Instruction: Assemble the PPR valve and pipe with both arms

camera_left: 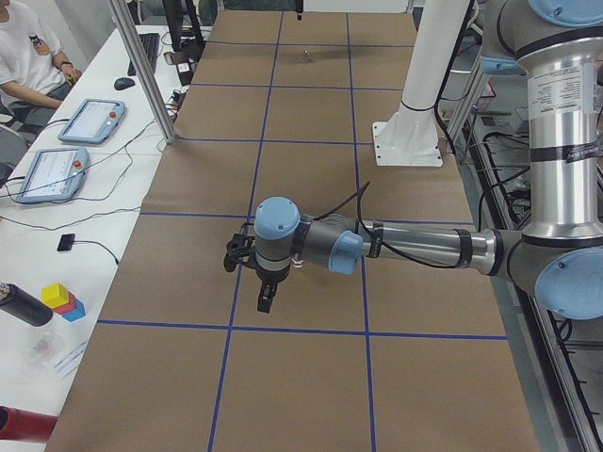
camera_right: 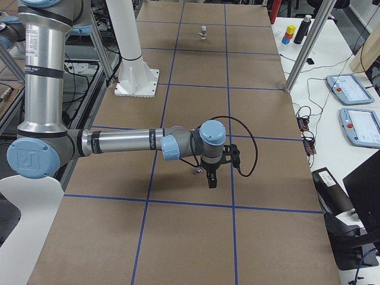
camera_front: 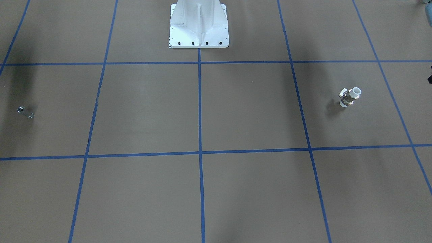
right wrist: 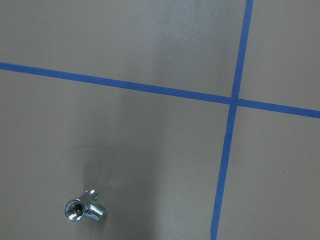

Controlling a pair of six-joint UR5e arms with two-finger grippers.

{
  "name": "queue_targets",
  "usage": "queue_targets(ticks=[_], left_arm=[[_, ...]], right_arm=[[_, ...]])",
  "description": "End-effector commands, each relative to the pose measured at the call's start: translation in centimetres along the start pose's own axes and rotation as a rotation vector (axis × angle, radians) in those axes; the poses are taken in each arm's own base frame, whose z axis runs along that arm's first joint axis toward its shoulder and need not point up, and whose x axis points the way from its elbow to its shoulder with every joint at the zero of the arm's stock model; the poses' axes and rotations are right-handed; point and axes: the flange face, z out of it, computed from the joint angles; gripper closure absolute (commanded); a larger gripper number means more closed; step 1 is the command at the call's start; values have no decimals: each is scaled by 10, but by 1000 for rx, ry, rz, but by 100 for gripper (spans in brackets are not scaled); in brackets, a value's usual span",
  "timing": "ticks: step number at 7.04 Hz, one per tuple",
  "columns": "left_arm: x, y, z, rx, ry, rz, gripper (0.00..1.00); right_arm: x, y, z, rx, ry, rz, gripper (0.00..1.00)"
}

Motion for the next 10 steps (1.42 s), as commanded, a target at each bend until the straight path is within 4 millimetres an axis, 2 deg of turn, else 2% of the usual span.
queue_targets(ticks=[1, 2, 3, 4, 5, 6, 7, 10], left_arm=[[96, -11, 26, -52, 35, -61, 3], [138, -10, 33, -74, 55, -88, 3], [171, -9, 45, -80, 31, -84, 3], [202, -4, 66, -106, 15, -76, 3], [211, -2, 69, -96, 35, -66, 3], [224, 6, 82, -113, 41, -66, 3], [228, 9, 88, -115, 28, -62, 5], [217, 9, 103, -137, 9, -76, 10]], right_arm=[[-8, -2, 6, 0, -5, -27, 0], [-11, -2, 8, -5, -9, -31, 0], [-9, -1, 11, -9, -4, -28, 0], [-8, 0, 11, -10, -3, -27, 0], [-9, -1, 12, -12, -5, -30, 0], [-10, -1, 13, -14, -5, -33, 0], [-11, -1, 14, -16, -6, -35, 0], [-13, -2, 14, -16, -7, -39, 0]])
